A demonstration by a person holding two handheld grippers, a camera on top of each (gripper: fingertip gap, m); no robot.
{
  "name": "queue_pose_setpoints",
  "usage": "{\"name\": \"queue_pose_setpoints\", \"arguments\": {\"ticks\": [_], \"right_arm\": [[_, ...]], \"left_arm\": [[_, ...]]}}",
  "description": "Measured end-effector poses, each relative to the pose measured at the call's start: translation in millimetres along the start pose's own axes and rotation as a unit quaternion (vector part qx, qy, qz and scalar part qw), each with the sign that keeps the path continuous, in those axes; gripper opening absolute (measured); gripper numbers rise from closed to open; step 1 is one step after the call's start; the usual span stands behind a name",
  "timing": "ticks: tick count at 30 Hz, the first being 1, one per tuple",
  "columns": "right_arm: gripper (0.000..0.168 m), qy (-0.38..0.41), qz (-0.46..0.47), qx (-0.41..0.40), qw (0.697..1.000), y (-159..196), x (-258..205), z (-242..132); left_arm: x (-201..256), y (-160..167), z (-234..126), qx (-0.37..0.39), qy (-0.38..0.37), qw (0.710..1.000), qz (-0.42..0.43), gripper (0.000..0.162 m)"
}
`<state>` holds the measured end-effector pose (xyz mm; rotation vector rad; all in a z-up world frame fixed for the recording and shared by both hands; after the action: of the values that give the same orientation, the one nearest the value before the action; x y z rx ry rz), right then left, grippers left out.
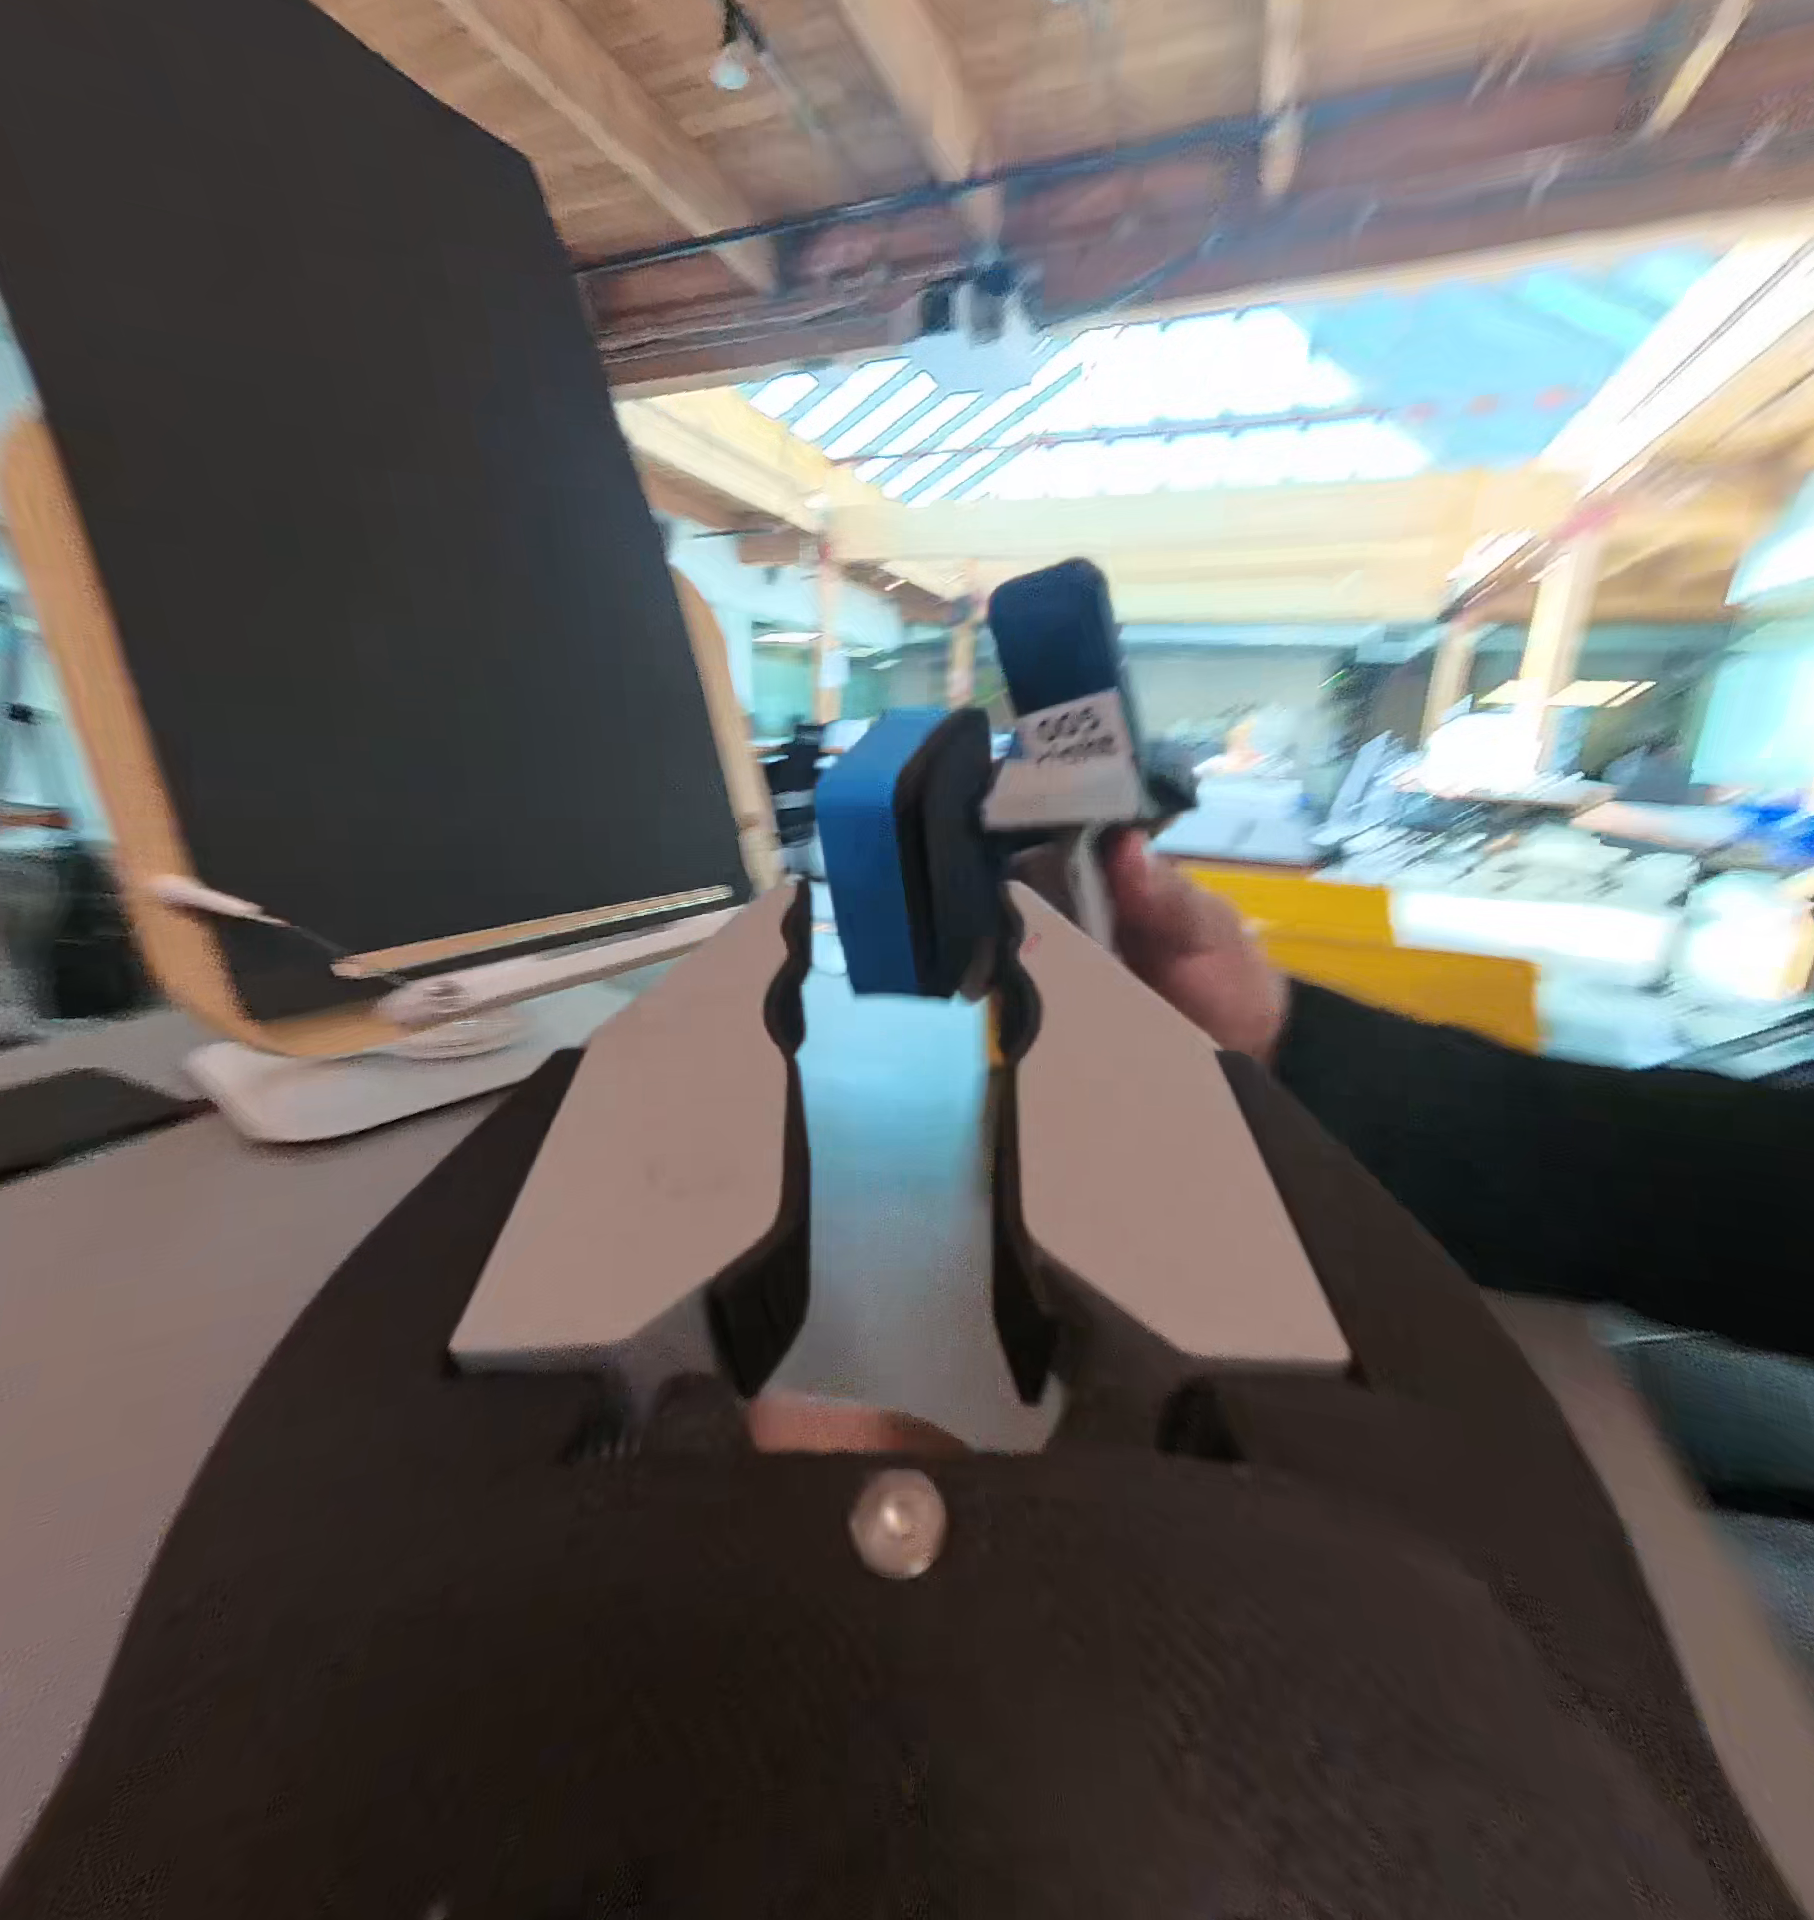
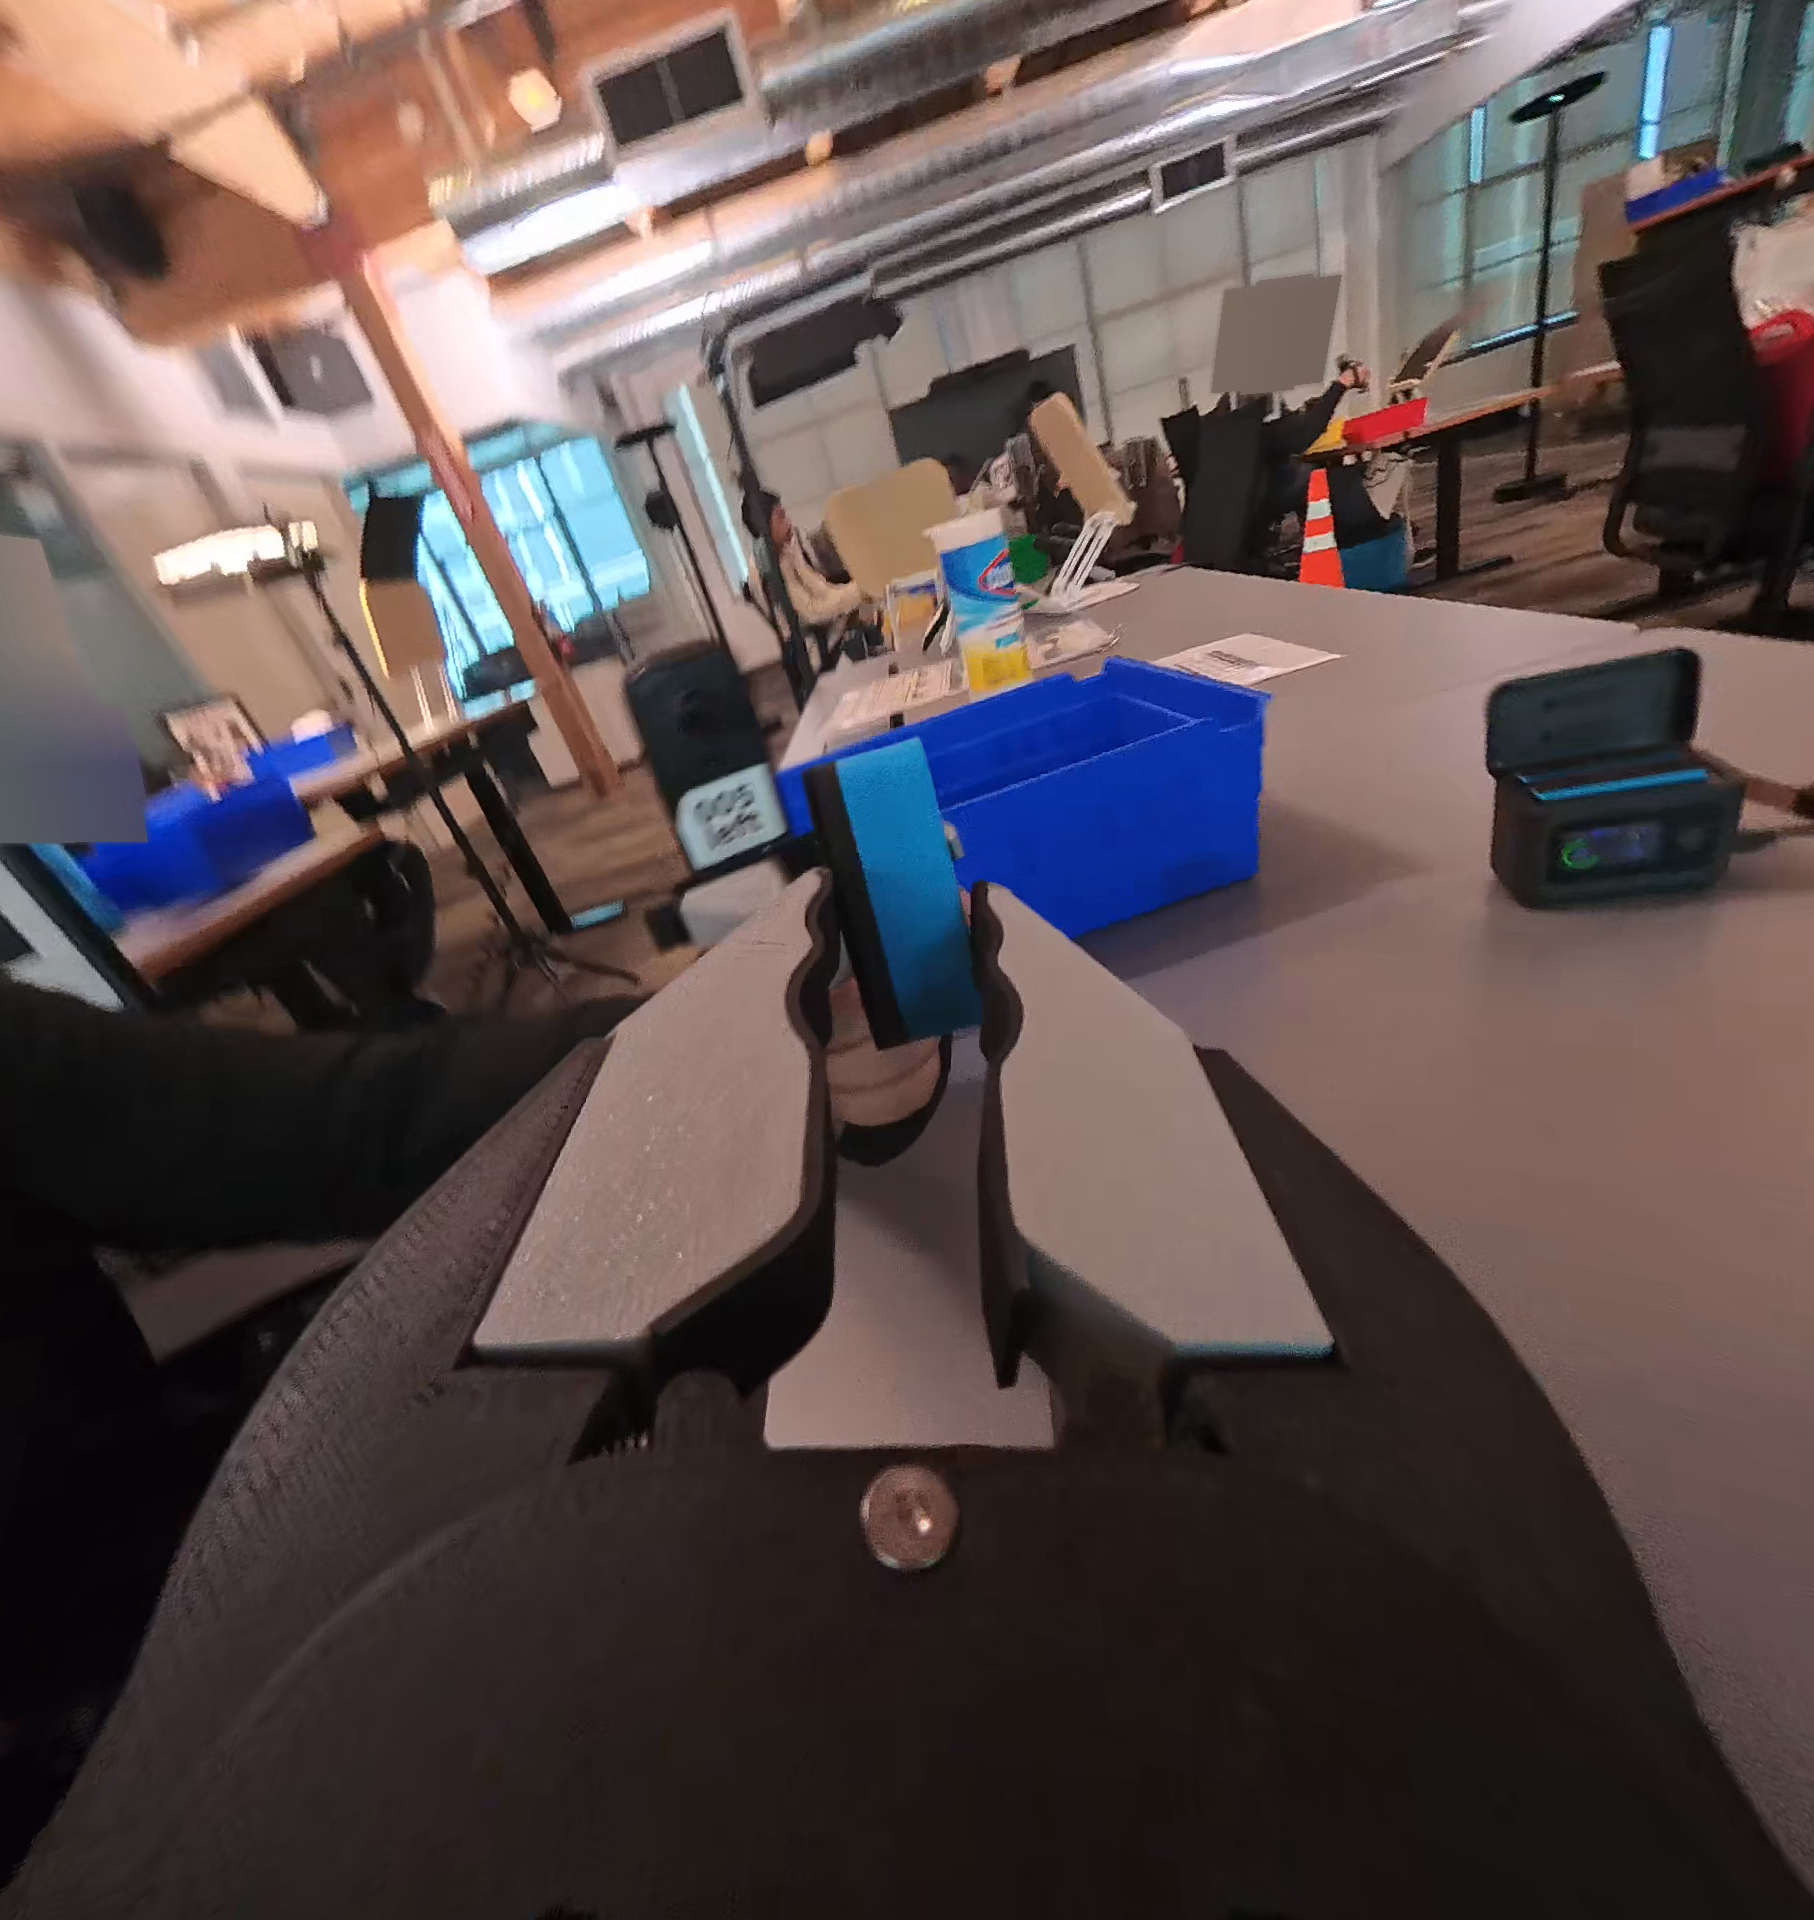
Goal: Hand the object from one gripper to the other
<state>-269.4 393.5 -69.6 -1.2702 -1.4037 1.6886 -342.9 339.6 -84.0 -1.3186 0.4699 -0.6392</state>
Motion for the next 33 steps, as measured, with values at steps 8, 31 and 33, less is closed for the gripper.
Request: {"name": "queue_pose_setpoints", "arguments": {"ticks": [8, 31, 33], "right_arm": [[0.022, 0.080, -0.042, -0.045, 0.995, 2.5, 17.3, -16.7], [0.031, 0.223, -0.480, -0.333, 0.781, 76.2, 19.0, 5.0], [0.044, 0.208, -0.457, -0.303, 0.810, 70.5, 13.6, 5.1]], "left_arm": [[4.8, 34.1, 13.5, -0.121, -0.095, 0.962, 0.224, 0.059], [-4.6, 79.6, 14.5, -0.283, -0.104, 0.872, 0.387, 0.019], [-4.2, 69.6, 13.3, -0.262, -0.097, 0.889, 0.363, 0.019]]}}
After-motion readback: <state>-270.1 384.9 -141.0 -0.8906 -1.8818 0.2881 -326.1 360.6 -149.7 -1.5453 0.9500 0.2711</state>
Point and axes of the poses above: each gripper's, where its closed fingertips meet, z out along the fingers, y out of its underside, x = y × z across the jaws, the point moved 4 cm from there along -z, back along the fingers, and after that the axes turned 6 degrees about -x, right-handed, at the moved point
